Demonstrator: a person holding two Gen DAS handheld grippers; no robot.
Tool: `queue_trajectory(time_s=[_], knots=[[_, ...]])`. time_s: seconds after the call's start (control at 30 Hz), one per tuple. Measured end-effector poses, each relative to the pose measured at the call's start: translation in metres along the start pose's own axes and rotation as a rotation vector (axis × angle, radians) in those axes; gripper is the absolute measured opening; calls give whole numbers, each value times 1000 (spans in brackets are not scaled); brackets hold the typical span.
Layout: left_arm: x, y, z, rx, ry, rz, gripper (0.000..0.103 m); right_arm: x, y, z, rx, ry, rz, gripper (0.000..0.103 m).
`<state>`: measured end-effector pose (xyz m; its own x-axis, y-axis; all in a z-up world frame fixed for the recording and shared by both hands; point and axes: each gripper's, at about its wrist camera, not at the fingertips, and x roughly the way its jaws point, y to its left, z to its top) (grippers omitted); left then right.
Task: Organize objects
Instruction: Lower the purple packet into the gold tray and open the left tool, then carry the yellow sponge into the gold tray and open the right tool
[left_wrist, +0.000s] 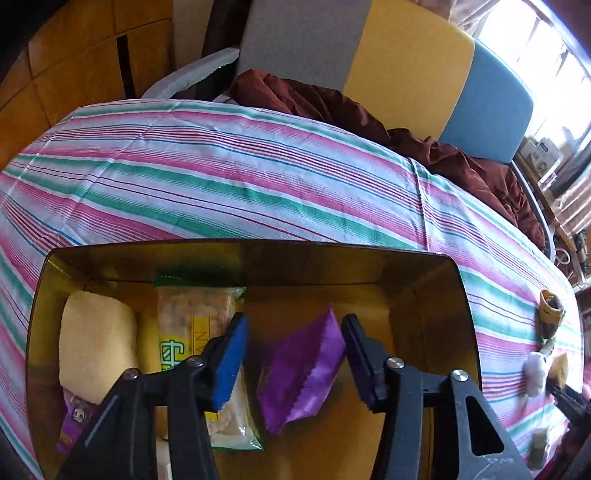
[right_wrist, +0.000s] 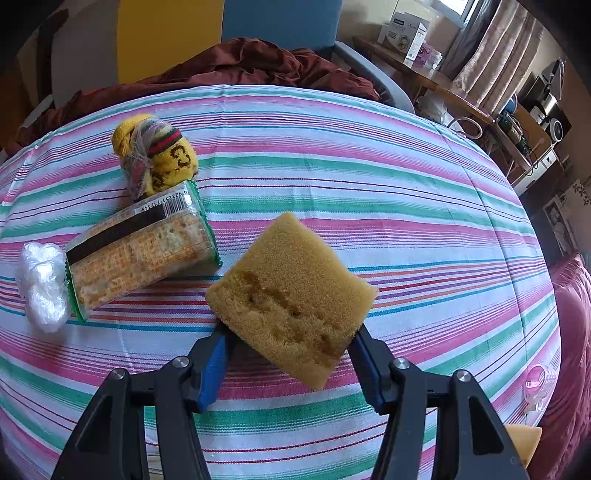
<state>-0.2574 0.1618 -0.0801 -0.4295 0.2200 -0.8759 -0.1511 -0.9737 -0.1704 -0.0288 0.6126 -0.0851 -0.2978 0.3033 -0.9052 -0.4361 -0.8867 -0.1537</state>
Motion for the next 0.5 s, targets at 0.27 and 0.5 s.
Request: queue_trajectory(time_s=[0.27,0.5], knots=[[-54,-1,-21,53,-145,32,54,0,0,0,-3,-2,-5,60],[-118,-8,-81,158,-247,5,57,-1,-1,2,5,-1,-1,59]])
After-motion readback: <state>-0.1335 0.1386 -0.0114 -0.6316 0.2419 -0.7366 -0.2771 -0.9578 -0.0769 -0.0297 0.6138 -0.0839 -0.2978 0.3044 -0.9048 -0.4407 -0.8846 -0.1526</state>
